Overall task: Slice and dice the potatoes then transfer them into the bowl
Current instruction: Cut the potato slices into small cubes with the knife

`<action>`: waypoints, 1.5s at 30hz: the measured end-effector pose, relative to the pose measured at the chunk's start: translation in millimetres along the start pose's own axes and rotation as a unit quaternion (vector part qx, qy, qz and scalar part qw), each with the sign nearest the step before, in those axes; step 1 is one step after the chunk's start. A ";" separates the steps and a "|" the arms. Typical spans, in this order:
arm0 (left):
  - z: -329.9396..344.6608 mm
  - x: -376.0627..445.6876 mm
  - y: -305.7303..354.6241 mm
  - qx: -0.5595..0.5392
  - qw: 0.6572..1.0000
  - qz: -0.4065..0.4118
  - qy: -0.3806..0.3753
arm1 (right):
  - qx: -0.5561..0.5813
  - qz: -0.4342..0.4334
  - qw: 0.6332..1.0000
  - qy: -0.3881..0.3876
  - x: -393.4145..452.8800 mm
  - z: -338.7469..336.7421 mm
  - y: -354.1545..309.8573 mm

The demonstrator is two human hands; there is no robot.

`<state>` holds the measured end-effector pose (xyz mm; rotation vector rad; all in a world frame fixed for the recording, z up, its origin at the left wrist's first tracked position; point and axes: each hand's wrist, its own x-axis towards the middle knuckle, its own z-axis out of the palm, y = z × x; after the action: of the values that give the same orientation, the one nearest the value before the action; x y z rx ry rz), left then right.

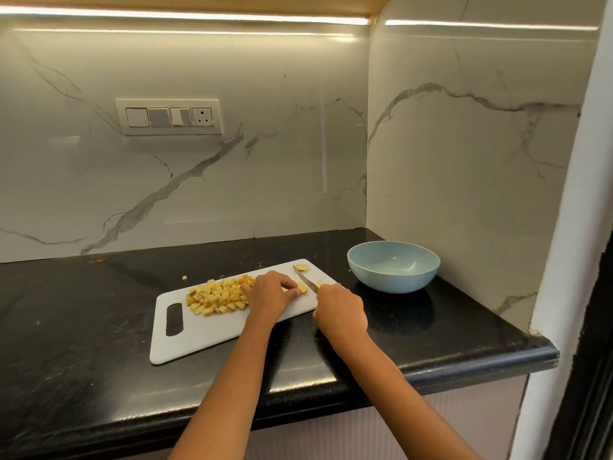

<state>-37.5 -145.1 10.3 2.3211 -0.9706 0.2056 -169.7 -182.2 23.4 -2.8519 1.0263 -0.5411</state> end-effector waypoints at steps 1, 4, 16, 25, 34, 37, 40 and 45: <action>0.1 0.1 0.0 0.000 1.000 -0.001 -0.001 | -0.001 0.000 1.000 -0.001 -0.4 -0.2 0.1; -0.6 0.4 0.0 0.001 1.000 -0.007 0.001 | -0.003 -0.005 1.000 -0.003 -1.2 -0.7 -0.7; -2.8 0.3 4.5 0.018 1.000 -0.019 -0.002 | -0.057 -0.038 0.998 0.015 -2.8 3.5 -8.6; -2.9 1.1 2.5 0.010 1.000 -0.022 0.002 | -0.058 -0.030 0.997 0.027 -1.1 8.2 -10.1; -3.1 -0.2 6.4 0.033 0.999 -0.023 0.009 | -0.075 -0.064 0.995 0.031 3.9 5.3 -18.5; -1.9 -2.3 4.3 0.023 0.999 -0.019 0.016 | -0.073 -0.069 0.995 0.022 -0.1 4.4 -14.4; -2.3 -1.1 3.0 0.024 0.999 -0.020 0.010 | -0.086 -0.071 0.994 0.022 -6.6 7.8 -11.1; -0.4 1.5 -0.7 0.002 1.000 -0.021 -0.004 | -0.055 -0.047 0.997 0.018 -2.9 3.2 -13.1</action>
<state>-35.9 -145.3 10.8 2.3463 -0.9248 0.1816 -162.8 -170.4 21.8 -3.0105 0.9618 -0.5606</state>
